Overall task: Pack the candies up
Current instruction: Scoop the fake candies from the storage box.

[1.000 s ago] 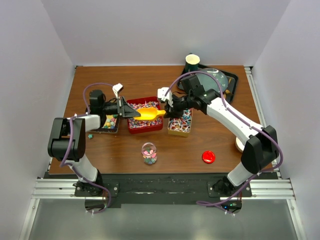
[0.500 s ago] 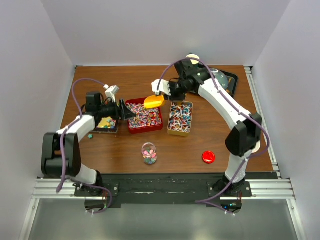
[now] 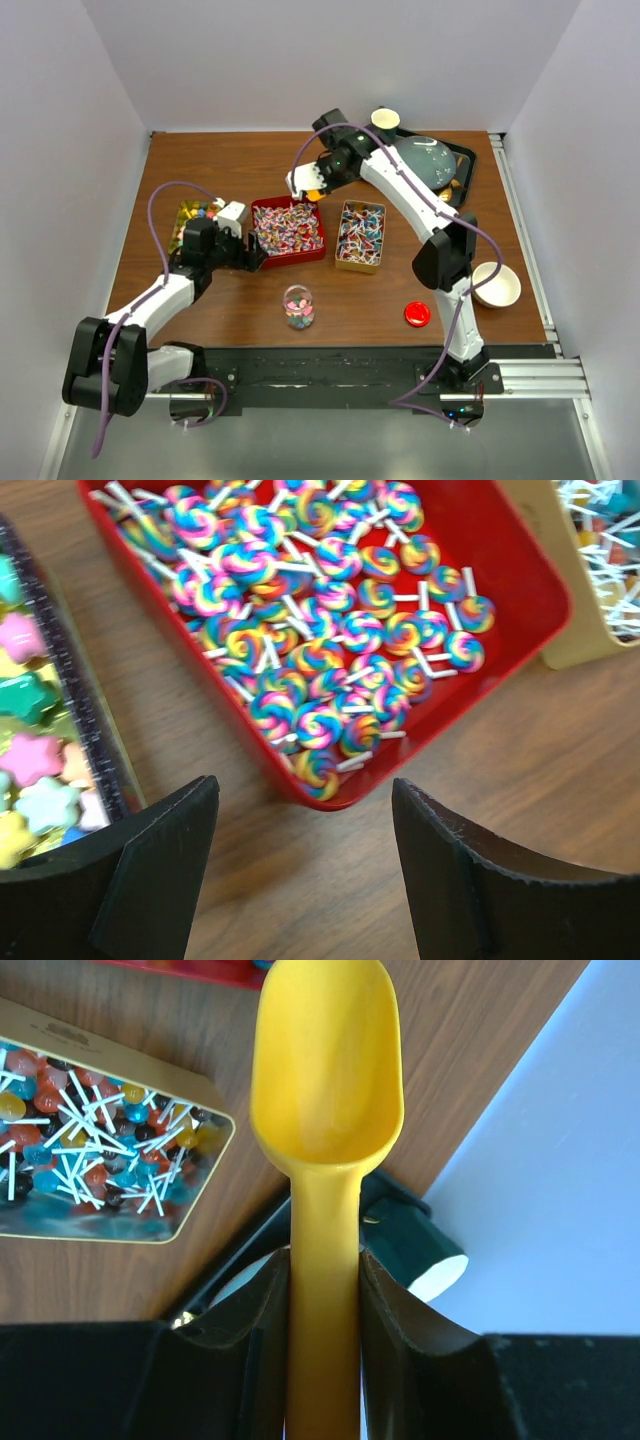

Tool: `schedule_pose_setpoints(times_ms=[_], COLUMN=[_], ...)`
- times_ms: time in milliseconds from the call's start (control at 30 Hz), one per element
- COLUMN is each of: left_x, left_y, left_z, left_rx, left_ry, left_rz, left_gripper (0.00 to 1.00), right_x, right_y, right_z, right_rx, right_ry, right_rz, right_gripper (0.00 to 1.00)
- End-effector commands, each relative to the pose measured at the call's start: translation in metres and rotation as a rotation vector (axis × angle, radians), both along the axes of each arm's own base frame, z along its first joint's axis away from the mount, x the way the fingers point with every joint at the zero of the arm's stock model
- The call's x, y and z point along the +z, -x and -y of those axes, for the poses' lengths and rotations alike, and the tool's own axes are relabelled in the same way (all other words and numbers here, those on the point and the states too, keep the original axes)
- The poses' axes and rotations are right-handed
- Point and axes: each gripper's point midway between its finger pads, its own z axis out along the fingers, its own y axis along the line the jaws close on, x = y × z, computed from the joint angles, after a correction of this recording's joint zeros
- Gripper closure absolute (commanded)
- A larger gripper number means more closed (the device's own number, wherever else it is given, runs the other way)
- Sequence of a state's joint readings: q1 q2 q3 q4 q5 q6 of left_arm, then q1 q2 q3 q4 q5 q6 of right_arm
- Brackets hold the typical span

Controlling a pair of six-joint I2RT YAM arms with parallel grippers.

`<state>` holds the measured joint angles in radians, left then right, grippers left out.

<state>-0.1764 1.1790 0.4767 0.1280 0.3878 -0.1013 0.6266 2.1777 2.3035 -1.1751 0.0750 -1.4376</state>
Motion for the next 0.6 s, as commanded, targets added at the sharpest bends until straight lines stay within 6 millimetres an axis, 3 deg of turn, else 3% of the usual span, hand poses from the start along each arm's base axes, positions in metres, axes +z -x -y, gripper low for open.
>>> schedule_pose_setpoints(times_ms=[0,200,367,567], left_x=[0.016,0.0,-0.023,-0.031], left_y=[-0.019,-0.003,0.024,0.024], left_z=[-0.015,-0.015,-0.007,-0.004], left_rx=[0.111,0.122,0.111,0.123], left_ry=[-0.025,-0.021,0.038,0.067], left_rz=[0.094,-0.052,-0.151,-0.198], left_gripper=[0.26,0.26,0.26,0.25], right_x=[0.026,0.027,0.018,0.005], right_y=[0.006,0.003,-0.001,-0.005], right_z=[-0.013,-0.024,-0.03,-0.036], right_rx=[0.051,0.039,0.03,0.044], right_ry=[0.078,0.16,0.216,0.27], right_rz=[0.106,0.187,0.215,0.235], right_gripper=[1.0,1.0,1.0,1.0])
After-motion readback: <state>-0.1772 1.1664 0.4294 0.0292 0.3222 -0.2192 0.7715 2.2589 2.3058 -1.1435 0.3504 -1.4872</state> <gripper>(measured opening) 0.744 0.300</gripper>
